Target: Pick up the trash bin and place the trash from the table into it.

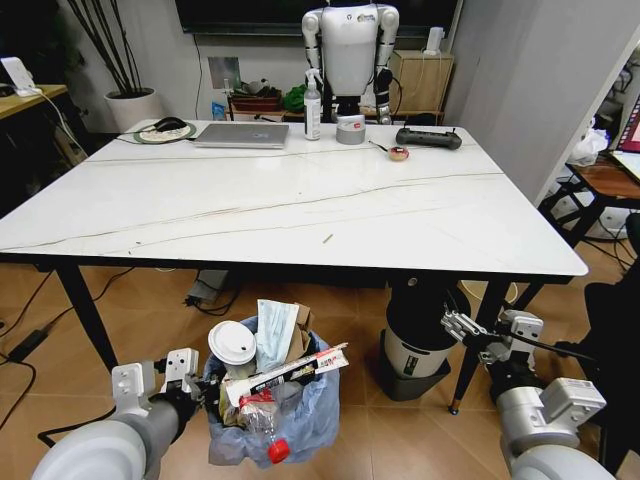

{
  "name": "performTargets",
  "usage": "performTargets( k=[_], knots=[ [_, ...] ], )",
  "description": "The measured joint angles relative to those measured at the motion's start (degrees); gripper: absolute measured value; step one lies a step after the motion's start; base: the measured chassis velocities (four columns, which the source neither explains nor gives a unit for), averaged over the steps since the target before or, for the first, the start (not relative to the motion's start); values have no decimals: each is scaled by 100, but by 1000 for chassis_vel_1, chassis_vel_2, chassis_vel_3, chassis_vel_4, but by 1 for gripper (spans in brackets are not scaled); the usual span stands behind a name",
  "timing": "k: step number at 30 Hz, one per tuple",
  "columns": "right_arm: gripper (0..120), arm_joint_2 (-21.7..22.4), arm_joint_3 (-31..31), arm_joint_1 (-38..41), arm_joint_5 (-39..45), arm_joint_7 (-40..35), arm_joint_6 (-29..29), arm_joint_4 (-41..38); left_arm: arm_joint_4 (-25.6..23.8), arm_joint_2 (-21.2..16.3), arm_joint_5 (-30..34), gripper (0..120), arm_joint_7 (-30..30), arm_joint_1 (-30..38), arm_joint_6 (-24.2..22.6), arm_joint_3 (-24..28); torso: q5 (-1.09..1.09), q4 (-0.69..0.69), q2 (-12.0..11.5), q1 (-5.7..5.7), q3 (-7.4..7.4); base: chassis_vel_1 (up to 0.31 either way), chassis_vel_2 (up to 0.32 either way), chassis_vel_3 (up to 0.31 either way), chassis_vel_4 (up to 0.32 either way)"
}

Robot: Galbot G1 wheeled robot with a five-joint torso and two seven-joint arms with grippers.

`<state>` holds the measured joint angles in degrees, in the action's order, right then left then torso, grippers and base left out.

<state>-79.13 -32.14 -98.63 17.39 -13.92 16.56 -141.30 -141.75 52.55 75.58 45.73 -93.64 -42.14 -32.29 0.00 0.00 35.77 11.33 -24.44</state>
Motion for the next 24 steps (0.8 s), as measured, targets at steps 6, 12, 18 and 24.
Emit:
performTargets(
  k=[6, 12, 18, 24],
  knots=[
    [100, -68, 60, -66, -151, 12, -15, -21, 99, 5, -17, 0, -36, 56, 0, 0, 0, 0, -145, -57, 88, 0, 0, 0, 0],
    [100, -73, 61, -107, -203, 16, -22, -24, 180, 66, -107, 0, -99, 20, 0, 32, 0, 0, -318, -123, 195, 0, 0, 0, 0],
    [100, -82, 69, -94, -221, 17, -25, 17, 236, 109, -106, 0, -103, 14, 0, -4, 0, 0, -436, -170, 266, 0, 0, 0, 0],
    [100, -88, 69, -81, -230, 23, -25, 27, 304, 130, -172, 0, -192, -10, 0, -25, 0, 0, -586, -225, 362, 0, 0, 0, 0]
  ],
)
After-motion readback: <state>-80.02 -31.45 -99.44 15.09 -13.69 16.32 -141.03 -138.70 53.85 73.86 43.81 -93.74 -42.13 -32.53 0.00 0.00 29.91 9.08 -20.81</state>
